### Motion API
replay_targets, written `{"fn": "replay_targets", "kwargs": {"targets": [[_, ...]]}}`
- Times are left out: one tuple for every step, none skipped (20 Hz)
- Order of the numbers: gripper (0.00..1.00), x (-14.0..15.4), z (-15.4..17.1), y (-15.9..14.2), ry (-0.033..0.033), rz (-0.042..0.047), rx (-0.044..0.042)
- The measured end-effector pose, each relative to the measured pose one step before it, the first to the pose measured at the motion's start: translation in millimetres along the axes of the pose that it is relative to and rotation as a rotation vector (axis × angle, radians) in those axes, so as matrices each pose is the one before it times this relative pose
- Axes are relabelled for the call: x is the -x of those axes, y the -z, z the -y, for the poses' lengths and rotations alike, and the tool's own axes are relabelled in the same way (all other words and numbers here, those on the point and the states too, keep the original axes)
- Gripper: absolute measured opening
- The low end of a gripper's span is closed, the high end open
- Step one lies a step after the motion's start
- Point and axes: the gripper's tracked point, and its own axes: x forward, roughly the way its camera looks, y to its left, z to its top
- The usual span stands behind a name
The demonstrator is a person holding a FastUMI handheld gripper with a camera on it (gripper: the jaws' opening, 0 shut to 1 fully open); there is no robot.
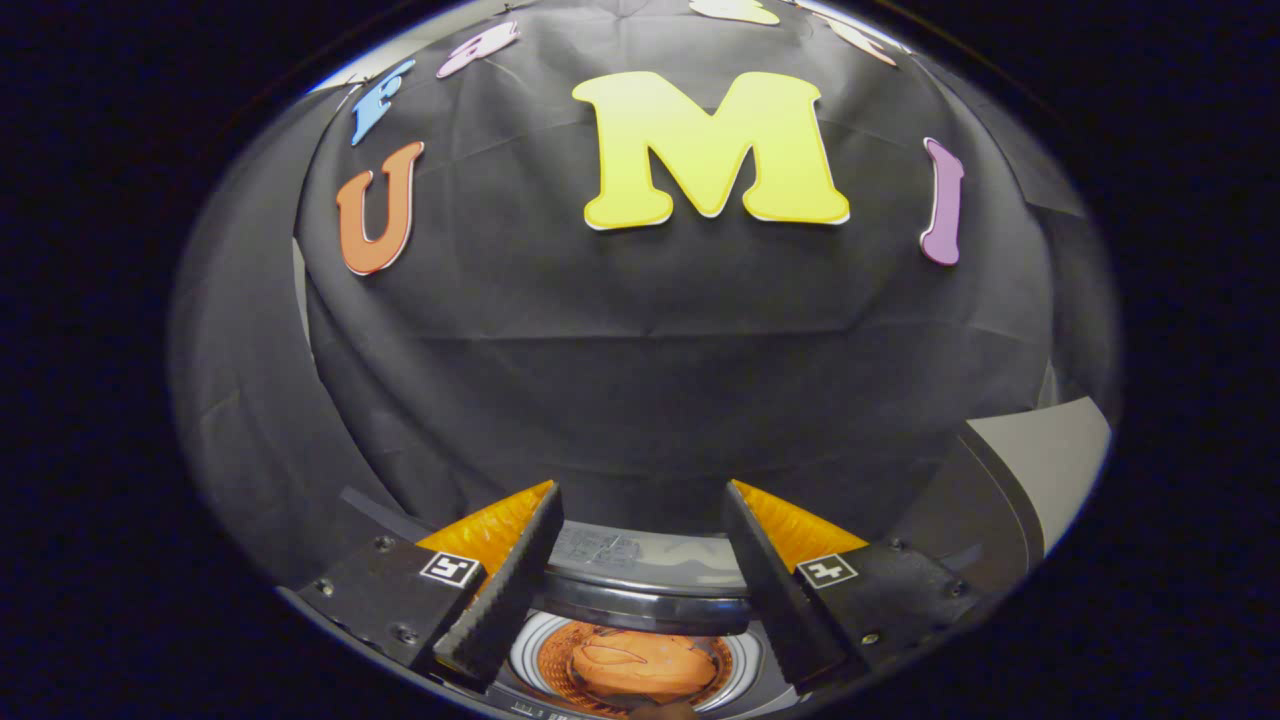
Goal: Put the clothes into the washing machine and then close the washing machine lid.
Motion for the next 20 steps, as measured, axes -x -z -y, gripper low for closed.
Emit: {"fn": "replay_targets", "kwargs": {"targets": [[1.0, 4.12, -0.61, 2.76, 0.00138, 0.00008, -0.00202], [1.0, 3.95, -0.97, 3.22, 0.00159, 0.00061, -0.0017], [1.0, 3.58, -0.48, 2.9, 0.00068, -0.00238, -0.0032], [1.0, 1.6, -0.17, 4.0, 0.00148, -0.00114, -0.00405], [1.0, 4.69, -1.36, 6.35, -0.00143, -0.00357, -0.00422], [1.0, 4.07, -0.59, 5.51, -0.0022, -0.00389, -0.00012], [1.0, 5.73, -1.96, 5.81, -0.00501, -0.0034, 0.00421], [0.99, 6.56, -3.47, 7.66, -0.00925, -0.00305, 0.00584], [0.99, 6.45, -3.22, 6.38, -0.00745, -0.00211, 0.0097], [0.98, 6.5, -5.83, 5.35, -0.00982, 0.00181, 0.0136], [0.98, 5.01, -4.92, 2.24, -0.00894, 0.00787, 0.01659], [0.98, 4.28, -3.3, 0.65, -0.00276, 0.00723, 0.02349], [0.98, 3.76, -3.1, -0.49, -0.00268, 0.00562, 0.01842], [0.98, 5.45, -3.87, 3.19, -0.00171, 0.00336, 0.01456], [0.98, 7.72, -2.74, -1.08, 0.00007, 0.00666, 0.00812], [0.98, 7.71, -2.17, -0.46, -0.00085, 0.00619, 0.00177], [0.98, 7.81, -0.34, -0.38, 0.00402, 0.00618, -0.00325], [0.98, 6.21, 1.9, -2.34, 0.00318, 0.00705, -0.00779], [0.98, 8.92, 1.71, -2.56, 0.00293, 0.00726, -0.00868], [0.98, 10.4, 1.84, -2.4, 0.00262, 0.00964, -0.00504]]}}
